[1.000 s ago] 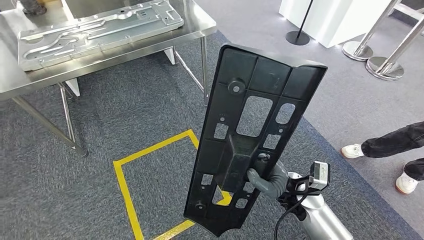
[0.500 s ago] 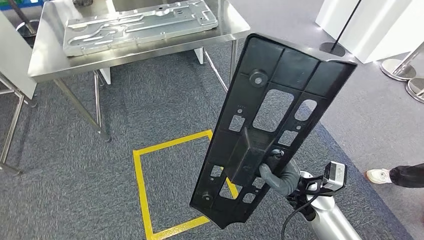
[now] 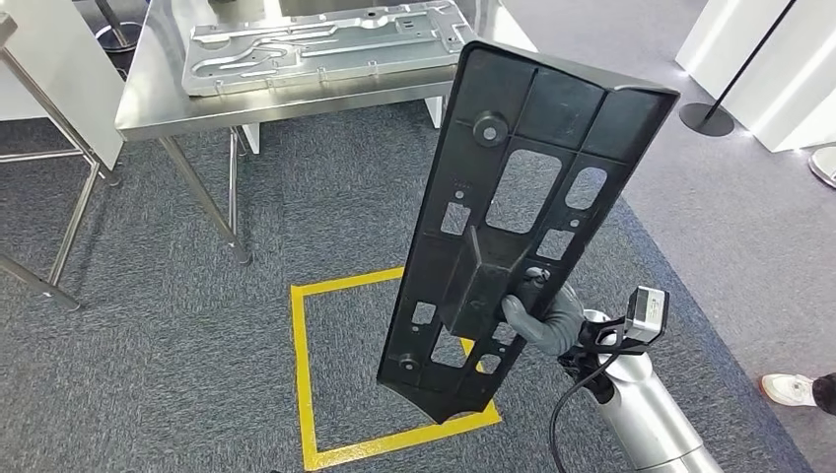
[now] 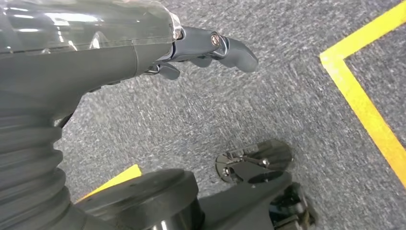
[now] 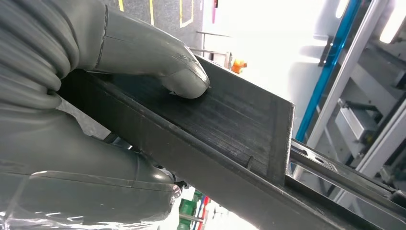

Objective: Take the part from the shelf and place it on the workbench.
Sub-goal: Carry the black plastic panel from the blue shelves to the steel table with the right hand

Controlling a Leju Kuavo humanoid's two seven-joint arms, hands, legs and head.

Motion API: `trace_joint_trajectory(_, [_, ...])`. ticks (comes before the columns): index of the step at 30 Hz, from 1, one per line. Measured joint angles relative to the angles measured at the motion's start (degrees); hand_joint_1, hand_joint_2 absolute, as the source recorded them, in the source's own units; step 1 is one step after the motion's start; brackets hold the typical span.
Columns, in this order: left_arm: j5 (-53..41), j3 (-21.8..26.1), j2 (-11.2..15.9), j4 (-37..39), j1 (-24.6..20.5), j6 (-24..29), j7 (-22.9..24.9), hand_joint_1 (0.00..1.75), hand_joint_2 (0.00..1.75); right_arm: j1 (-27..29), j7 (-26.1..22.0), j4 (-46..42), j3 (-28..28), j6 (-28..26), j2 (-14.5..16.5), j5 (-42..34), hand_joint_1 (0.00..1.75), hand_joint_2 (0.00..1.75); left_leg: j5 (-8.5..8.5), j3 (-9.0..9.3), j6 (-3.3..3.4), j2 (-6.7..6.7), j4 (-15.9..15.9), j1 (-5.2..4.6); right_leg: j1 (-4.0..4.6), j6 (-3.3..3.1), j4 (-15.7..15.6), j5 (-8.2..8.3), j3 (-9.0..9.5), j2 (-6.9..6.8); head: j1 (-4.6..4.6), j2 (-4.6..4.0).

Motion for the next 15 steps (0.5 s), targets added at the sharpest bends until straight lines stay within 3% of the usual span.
trace_joint_trajectory(4, [0.03,0.03,0.03,0.00,0.12,-0.03,-0.02,0.00,1.75,-0.60,0.01,0.48,0.34,0.02,0.05,-0.25,1.75,1.75,-0.91,-0.50,-1.25,0.30,1.02,0.01,-0.15,-1.20,-0.65,0.17,0.23,-0.15,-0.02,0.00])
trace_joint_trajectory(5, [0.02,0.03,0.04,0.00,0.06,-0.12,-0.02,0.00,1.75,-0.75,0.05,0.51,0.39,0.03,0.02,-0.49,1.75,1.75,-2.14,-1.36,-1.58,0.61,2.99,0.07,-0.28,-1.53,-0.87,0.25,0.35,-0.28,-0.02,0.00])
trace_joint_trajectory(7, [-0.04,0.03,0.04,0.00,0.00,-0.47,-0.09,0.00,1.75,-0.90,0.15,0.58,0.46,0.06,-0.03,-1.00,1.75,1.75,-5.57,-4.62,-2.14,1.15,9.89,0.35,-0.21,-1.92,-0.94,0.21,0.44,-0.51,-0.02,0.00])
trace_joint_trajectory(9, [-0.08,0.03,0.04,0.00,0.02,-0.85,-0.16,0.00,1.75,-0.89,0.20,0.77,0.58,0.12,-0.05,-1.28,1.75,1.75,-7.13,-7.41,-2.49,1.32,15.40,0.58,-0.17,-2.00,-0.92,0.10,0.47,-0.62,-0.02,0.00])
trace_joint_trajectory(10, [-0.07,0.03,0.05,0.00,0.03,-0.95,-0.17,0.00,1.75,-0.88,0.20,0.88,0.68,0.16,-0.05,-1.37,1.75,1.75,-6.37,-7.45,-2.57,1.41,15.33,0.65,-0.19,-1.98,-0.91,0.04,0.54,-0.64,-0.02,0.00])
trace_joint_trajectory(11, [-0.03,0.03,0.08,0.00,0.02,-1.01,-0.17,0.00,1.75,-0.90,0.20,0.95,0.78,0.18,-0.05,-1.45,1.75,1.75,-4.69,-6.39,-2.56,1.52,13.04,0.71,-0.22,-1.91,-0.90,-0.03,0.67,-0.64,-0.02,0.00])
trace_joint_trajectory(13, [0.08,0.04,0.13,0.00,-0.05,-1.02,-0.20,0.00,1.75,-1.08,0.20,1.02,0.92,0.20,-0.05,-1.59,1.75,1.75,-1.14,-2.49,-2.23,1.75,5.13,0.67,-0.17,-1.56,-0.85,-0.27,1.04,-0.63,-0.02,0.00])
trace_joint_trajectory(15, [0.13,0.04,0.15,0.00,-0.13,-1.02,-0.23,0.00,1.75,-1.35,0.19,1.08,1.04,0.20,-0.05,-1.69,1.75,1.75,0.03,-0.12,-1.63,1.80,0.26,0.47,-0.01,-0.97,-0.84,-0.44,1.20,-0.60,-0.02,0.00])
